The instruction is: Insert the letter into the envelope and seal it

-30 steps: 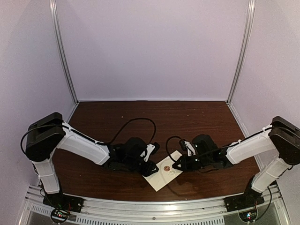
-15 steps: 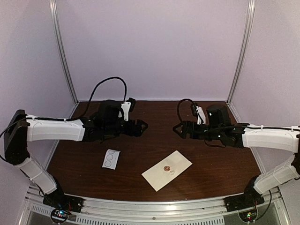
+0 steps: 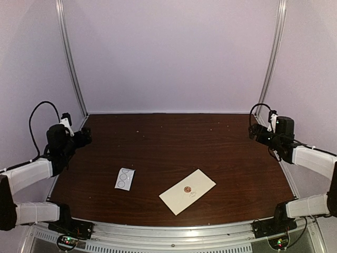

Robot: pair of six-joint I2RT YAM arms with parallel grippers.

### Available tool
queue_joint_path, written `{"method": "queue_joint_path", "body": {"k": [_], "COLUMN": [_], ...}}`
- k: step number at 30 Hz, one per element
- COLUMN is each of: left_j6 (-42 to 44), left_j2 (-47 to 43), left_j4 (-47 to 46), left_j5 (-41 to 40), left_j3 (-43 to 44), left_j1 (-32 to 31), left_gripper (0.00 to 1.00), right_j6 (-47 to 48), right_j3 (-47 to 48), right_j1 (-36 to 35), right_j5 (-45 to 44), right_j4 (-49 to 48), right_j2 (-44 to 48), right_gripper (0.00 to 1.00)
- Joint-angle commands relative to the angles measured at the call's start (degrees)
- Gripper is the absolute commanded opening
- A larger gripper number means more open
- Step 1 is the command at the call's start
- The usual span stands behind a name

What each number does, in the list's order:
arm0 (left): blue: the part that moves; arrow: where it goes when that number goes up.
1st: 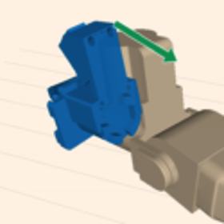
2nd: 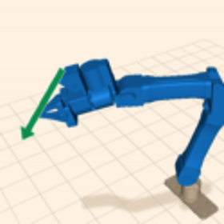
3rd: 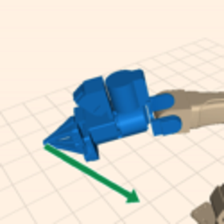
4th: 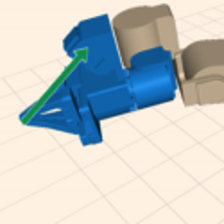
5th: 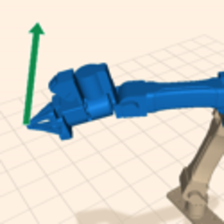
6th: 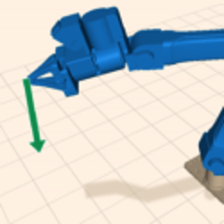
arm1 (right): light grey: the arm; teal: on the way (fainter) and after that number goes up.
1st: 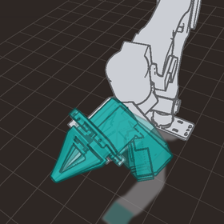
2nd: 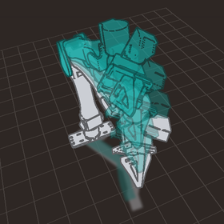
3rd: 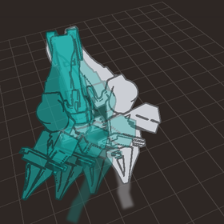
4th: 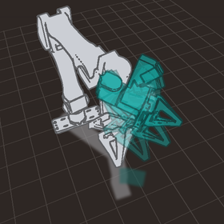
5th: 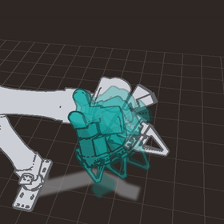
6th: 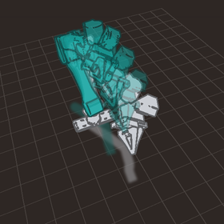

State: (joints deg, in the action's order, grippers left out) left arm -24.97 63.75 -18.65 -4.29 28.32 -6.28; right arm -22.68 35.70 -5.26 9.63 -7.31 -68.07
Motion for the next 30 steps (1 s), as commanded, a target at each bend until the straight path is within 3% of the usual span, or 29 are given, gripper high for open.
{"method": "queue_joint_path", "body": {"k": [1,5,9,18,23,30], "left_j6": [7.17,12.46,15.64,19.87,20.4,20.7], "left_j2": [-8.89,-11.56,-5.8,12.78,17.01,16.3], "left_j4": [-9.28,-17.69,-26.14,-38.12,-33.82,-34.86], "left_j5": [-12.45,-13.02,-11.62,-11.54,-10.59,-9.46], "left_j3": [-9.43,-16.04,-18.54,-13.41,-8.7,-9.62], "left_j1": [1.65,1.64,1.64,1.64,1.71,1.71], "left_gripper": [0.98,0.98,0.98,0.98,0.98,0.97], "right_j6": [3.2,6.26,6.3,8.36,11.12,13.25], "right_j3": [-5.89,-11.32,-16.19,-23.47,-25.75,-24.15], "right_j1": [6.31,6.57,6.58,6.49,5.61,2.11], "right_j5": [-7.05,-17.01,-24.51,-25.46,-24.89,-27.33], "right_j4": [-9.06,-15.65,-20.94,-40.05,-53.75,-52.11], "right_j2": [5.37,6.99,7.33,3.76,-4.11,-5.14], "right_gripper": [1.0,1.0,1.0,1.0,1.0,1.0]}}
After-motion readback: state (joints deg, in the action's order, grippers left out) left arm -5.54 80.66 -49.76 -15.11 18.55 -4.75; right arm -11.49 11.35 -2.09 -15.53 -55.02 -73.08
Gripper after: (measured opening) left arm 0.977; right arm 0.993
